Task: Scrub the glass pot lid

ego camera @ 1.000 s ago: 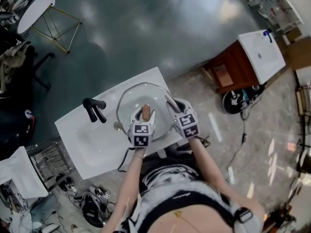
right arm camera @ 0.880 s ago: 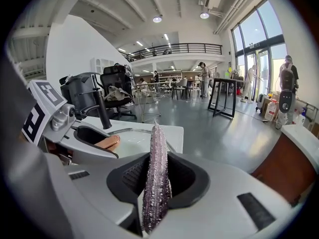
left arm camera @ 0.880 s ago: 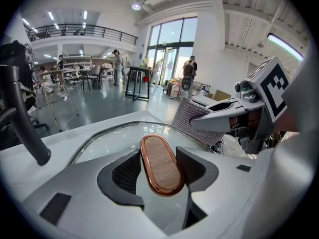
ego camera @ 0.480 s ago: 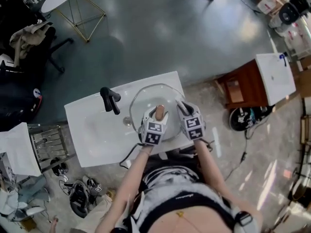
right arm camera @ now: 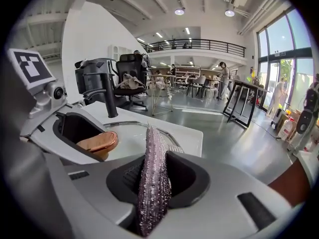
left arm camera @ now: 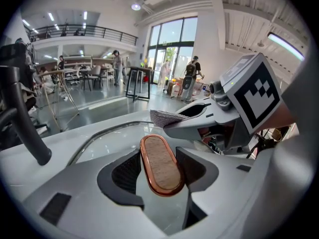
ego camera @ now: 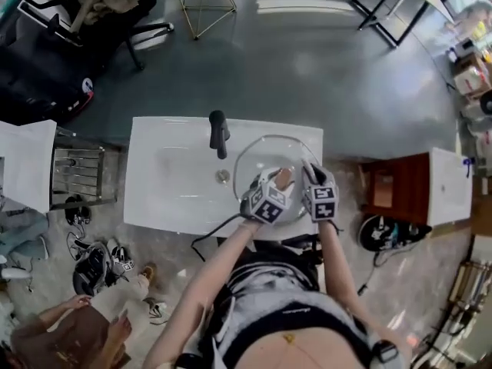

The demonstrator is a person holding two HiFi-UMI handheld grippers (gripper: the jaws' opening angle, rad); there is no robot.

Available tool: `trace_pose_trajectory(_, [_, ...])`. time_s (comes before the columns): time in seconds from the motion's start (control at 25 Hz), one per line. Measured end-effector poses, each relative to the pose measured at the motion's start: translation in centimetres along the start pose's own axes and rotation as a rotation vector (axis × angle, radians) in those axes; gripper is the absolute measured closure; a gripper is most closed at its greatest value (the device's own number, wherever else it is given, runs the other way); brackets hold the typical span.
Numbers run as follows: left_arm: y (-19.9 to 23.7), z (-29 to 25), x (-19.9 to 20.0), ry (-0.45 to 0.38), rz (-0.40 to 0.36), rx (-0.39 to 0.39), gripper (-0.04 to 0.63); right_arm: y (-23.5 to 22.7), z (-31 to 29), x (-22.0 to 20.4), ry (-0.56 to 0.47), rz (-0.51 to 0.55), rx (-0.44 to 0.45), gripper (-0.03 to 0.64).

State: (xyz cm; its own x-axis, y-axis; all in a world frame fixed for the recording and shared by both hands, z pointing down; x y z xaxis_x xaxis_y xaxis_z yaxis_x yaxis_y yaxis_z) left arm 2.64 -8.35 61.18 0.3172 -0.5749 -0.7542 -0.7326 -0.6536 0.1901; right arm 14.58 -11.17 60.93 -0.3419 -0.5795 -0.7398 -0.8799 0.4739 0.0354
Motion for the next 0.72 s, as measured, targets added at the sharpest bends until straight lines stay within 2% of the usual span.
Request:
trace_pose_trajectory(0.32, [0.0,0.4,0.0,-0.019,-0.004,0.016,0.362,1.0,-1.1,1.9,0.001,0.09,0.071,0.526])
trace_pose_trajectory(0.72, [-0.2,0.1,0.0,-0.021,-0.03,0.059,0.368,0.8,-2.5,2.0,-0.026,0.18,0.192,0.526])
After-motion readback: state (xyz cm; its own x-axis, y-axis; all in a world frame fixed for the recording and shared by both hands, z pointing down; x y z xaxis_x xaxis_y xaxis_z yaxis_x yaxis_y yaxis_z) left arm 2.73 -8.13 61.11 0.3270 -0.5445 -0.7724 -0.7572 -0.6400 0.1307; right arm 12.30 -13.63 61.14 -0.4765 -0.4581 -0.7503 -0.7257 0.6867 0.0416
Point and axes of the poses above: the fingertips, and each gripper's own axes: z backward along the fingers, y to its left, x out of its top, the point moved 7 cm from there along z, backward along the fingers, and after that the axes turned 3 degrees about -y, right-handed, at the moved point
